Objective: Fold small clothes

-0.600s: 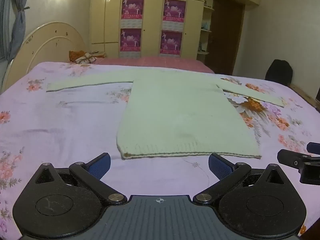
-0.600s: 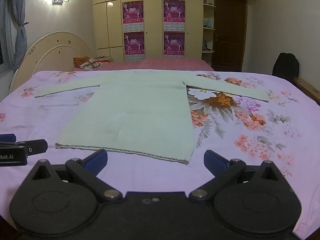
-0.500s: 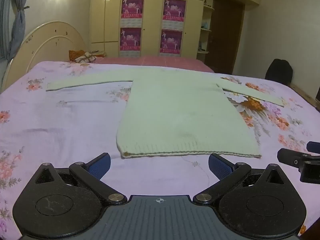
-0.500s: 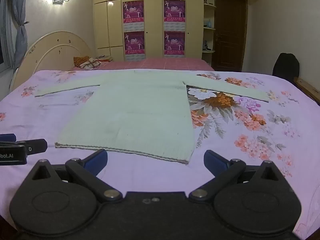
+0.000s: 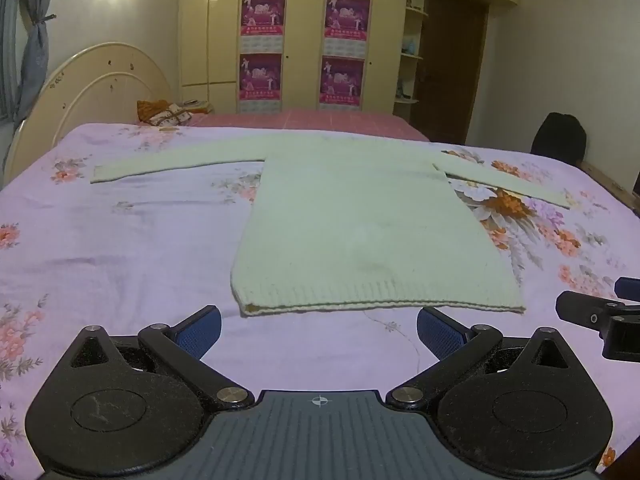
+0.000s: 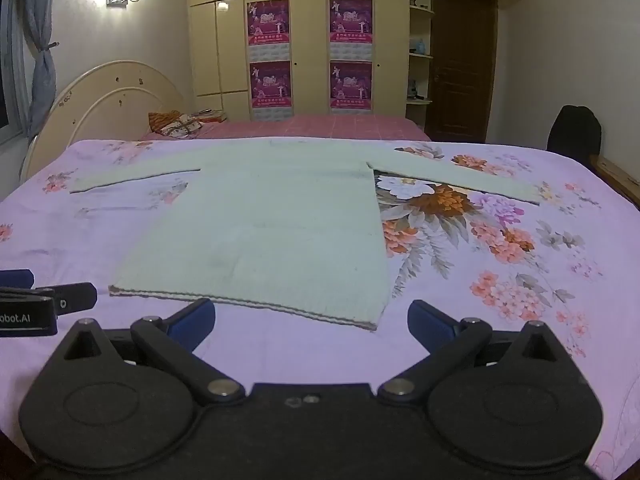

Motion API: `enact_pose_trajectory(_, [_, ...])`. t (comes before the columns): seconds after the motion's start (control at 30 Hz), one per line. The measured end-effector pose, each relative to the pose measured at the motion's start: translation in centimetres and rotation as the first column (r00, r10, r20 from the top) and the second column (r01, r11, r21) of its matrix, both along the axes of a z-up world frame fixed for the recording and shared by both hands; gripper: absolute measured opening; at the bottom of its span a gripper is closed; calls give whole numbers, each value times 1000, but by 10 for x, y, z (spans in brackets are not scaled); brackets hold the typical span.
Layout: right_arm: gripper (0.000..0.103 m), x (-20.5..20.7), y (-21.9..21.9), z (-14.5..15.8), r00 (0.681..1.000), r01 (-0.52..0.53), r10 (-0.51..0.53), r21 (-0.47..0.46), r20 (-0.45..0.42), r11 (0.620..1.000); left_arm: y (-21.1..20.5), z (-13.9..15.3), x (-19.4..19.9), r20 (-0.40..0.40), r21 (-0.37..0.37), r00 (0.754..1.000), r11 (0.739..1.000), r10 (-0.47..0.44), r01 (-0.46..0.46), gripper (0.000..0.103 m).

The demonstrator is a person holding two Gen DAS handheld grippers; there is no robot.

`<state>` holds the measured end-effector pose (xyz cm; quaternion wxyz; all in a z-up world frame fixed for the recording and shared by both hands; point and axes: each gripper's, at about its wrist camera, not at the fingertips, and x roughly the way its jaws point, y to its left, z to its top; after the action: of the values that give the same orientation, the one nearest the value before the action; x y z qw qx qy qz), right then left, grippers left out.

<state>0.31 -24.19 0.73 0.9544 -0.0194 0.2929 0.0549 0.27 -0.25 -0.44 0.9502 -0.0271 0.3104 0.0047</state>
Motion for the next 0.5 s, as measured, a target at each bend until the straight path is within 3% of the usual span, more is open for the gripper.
enact_pose_trajectory(0.5, [102, 0, -2, 0, 1000, 2, -2, 4, -8, 1000, -1, -2, 3, -8, 2, 1000, 1000, -5, 5, 103])
